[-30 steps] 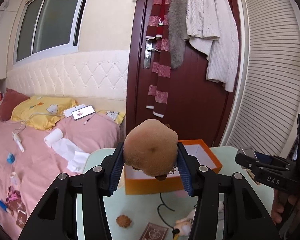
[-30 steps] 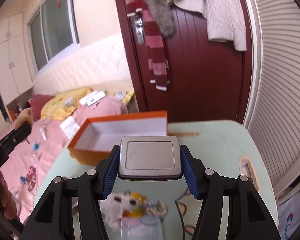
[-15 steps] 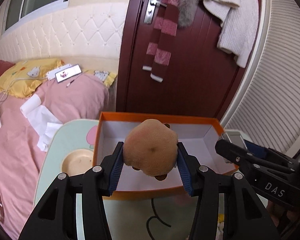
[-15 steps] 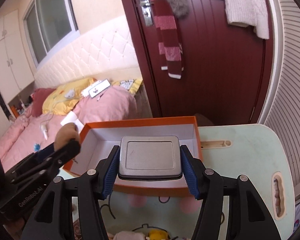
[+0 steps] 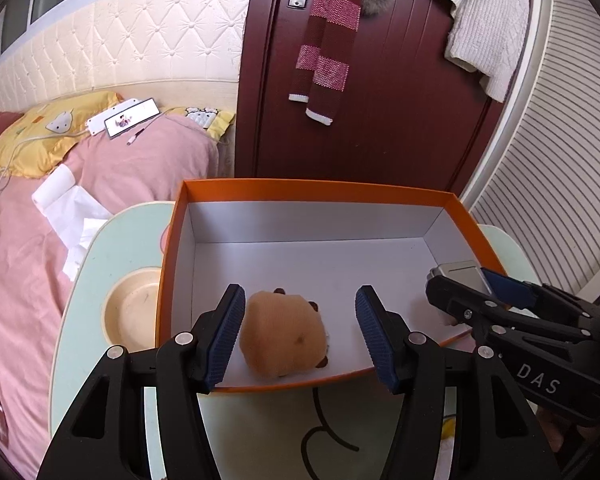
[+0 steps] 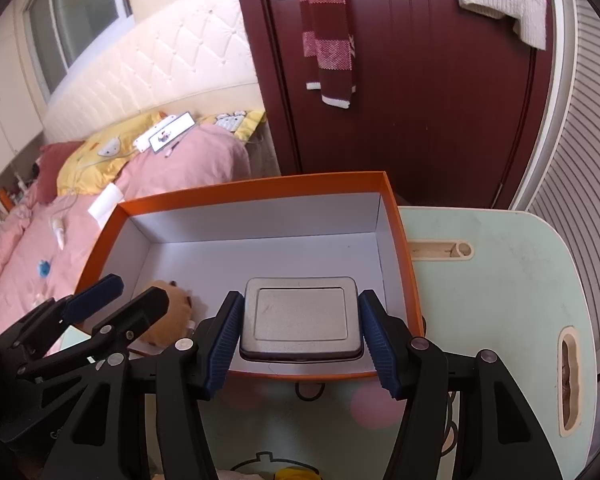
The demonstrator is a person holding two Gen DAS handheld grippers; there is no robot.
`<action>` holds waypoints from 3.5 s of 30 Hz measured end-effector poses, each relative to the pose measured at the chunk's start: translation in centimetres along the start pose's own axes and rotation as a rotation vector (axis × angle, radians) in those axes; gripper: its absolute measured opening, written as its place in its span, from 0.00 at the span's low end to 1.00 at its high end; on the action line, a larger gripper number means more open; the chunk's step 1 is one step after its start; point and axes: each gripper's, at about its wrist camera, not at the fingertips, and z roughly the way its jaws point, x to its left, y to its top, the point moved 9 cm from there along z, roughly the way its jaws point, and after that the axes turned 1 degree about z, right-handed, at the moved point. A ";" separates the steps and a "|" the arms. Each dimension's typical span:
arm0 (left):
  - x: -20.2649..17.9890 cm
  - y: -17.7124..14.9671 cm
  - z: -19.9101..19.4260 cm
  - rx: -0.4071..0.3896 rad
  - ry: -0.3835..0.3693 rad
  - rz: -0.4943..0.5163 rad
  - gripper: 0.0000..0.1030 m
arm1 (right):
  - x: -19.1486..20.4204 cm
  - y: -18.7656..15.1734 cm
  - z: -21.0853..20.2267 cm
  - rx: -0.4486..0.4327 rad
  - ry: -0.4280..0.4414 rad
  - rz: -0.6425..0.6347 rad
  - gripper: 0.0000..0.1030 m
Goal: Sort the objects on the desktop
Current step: 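Drop the plush into the orange box with the left gripper while the right sets the tin inside, then grasp the brown card pack on the table with the left gripper, then lift the card pack with the left gripper while the right grasps the clear plastic container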
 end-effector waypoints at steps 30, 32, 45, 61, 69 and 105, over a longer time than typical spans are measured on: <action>1.0 -12.0 -10.2 -0.022 0.027 0.082 0.60 | -2.6 -11.8 -12.6 -0.130 0.130 0.070 0.70; 0.6 -12.5 -9.7 -0.012 0.028 0.089 0.60 | -2.7 -13.2 -12.4 -0.113 0.152 0.092 0.70; -0.4 -13.1 -9.7 -0.001 0.033 0.119 0.35 | -1.6 -14.0 -12.0 -0.054 0.094 0.016 0.73; 0.7 -14.0 -8.1 0.070 0.135 0.146 0.49 | -2.1 -16.2 -9.3 0.107 0.106 0.041 0.74; 1.5 -14.6 -4.7 0.082 0.094 0.081 0.43 | -2.0 -16.3 -9.3 0.107 0.105 0.026 0.74; 0.5 -11.1 -10.1 -0.201 0.032 0.075 0.43 | -3.0 -14.5 -10.4 -0.045 0.006 0.001 0.65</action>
